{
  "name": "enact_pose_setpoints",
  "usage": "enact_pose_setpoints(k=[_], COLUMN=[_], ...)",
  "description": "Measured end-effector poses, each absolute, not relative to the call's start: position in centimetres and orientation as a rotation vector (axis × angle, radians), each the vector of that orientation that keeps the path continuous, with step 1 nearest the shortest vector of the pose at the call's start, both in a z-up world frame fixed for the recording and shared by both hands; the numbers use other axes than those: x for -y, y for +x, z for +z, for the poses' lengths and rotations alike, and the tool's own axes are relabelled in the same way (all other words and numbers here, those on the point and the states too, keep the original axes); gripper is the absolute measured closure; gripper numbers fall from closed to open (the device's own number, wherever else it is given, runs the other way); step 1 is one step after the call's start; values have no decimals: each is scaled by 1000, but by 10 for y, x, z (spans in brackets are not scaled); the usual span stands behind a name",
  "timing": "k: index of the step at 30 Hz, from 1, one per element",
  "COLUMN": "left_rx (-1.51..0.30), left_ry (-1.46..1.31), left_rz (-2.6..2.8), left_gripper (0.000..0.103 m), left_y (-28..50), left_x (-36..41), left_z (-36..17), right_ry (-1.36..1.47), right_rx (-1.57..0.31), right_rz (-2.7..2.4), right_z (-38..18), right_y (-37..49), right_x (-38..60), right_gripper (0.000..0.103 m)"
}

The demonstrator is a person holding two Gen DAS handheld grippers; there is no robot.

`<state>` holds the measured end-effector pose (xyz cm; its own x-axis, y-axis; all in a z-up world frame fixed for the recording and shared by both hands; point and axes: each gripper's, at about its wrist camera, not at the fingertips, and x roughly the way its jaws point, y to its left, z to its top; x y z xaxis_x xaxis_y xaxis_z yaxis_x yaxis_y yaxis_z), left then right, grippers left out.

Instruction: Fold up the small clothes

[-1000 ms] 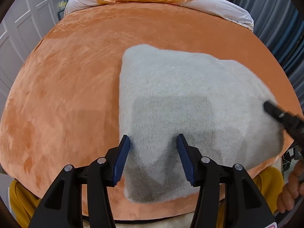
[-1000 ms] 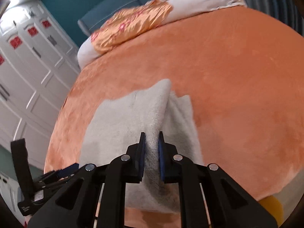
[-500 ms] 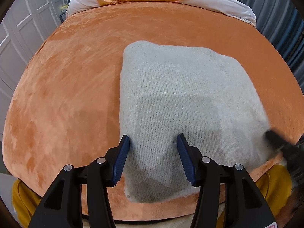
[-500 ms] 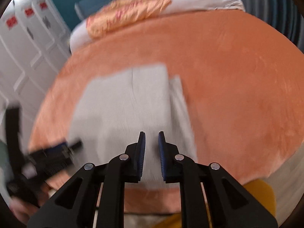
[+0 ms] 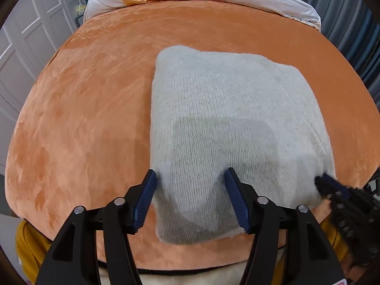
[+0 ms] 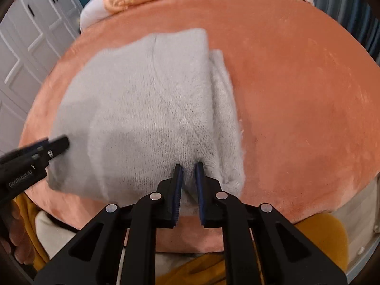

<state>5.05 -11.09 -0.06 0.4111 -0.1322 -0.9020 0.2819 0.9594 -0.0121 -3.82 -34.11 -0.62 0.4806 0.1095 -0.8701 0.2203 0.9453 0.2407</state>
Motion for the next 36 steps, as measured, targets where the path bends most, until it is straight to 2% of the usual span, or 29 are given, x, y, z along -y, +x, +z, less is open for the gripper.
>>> enact_pose_setpoints(k=[1,3,4,5,6,8,11,15,17,19,20,21,22,23,24,26,30,36], left_rx=[-1117,-1114,-1110,-1110,-1114,-1158,-1233,-1301,-1321,-1342,-1340,-1331,-1315,-1296,-1281,-1239,-1120,-831], left_ry=[122,48,-13,-42,-72,-142,-258,-387,-417,-437,-433,-423,-404,-390,-387,-377,-360,-300], left_rz=[-268,-275,-276,-275,-271,-288,-306,-362,-387,-390,-390,-391,-404,-424,-437,-492,-593,-685], left_gripper=[35,25,23,20,19,17,17,16,16,14,17,26,32,44,57,62,64,63], left_y=[51,55,60,63,69,85,106,121,125,128,129,129,127,126,125,122,115,106], left_x=[106,94,84,81,76,69,61,61,68,75,79,81,85,87,87,87,82,41], left_z=[3,10,13,14,14,7,-14,-38,-46,-50,-48,-44,-37,-28,-22,0,57,172], right_ry=[362,409,418,421,425,469,598,793,842,840,831,815,785,750,715,684,575,532], right_rx=[-1044,-972,-951,-935,-946,-997,-1094,-1116,-1108,-1108,-1111,-1113,-1104,-1093,-1065,-991,-868,-614], right_rz=[-70,-80,-95,-115,-122,-108,-58,50,63,74,80,94,96,95,103,138,153,249], right_z=[3,22,26,27,23,7,-32,-59,-65,-66,-63,-59,-50,-40,-25,8,74,168], right_y=[-39,-41,-39,-35,-28,-18,0,9,13,19,19,21,19,19,18,12,12,2], right_x=[345,359,365,374,379,392,405,403,406,401,398,395,395,391,388,379,355,329], right_gripper=[89,68,45,40,40,34,34,31,25,28,41,48,65,70,71,73,74,73])
